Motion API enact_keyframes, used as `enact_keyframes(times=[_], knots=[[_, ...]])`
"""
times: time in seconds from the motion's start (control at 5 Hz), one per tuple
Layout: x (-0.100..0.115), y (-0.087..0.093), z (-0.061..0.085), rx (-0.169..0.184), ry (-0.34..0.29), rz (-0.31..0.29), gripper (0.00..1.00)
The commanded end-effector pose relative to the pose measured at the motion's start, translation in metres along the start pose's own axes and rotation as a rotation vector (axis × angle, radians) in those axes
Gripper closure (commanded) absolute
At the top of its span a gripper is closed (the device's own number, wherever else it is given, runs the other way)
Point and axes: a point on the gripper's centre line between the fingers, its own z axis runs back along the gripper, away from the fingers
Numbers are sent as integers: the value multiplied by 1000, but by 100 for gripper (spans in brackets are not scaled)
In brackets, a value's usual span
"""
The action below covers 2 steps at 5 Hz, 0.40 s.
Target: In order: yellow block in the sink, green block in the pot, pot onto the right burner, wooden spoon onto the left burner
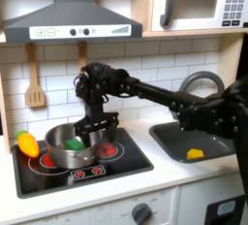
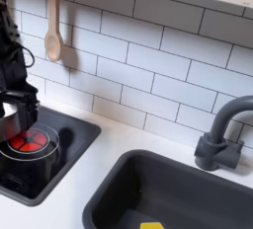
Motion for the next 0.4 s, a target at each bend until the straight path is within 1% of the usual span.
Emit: enact_keyframes(times=[0.0, 0.2], knots=[[-2, -5, -9, 1, 18, -18, 0], [-2, -4, -8, -1, 2, -8, 100]])
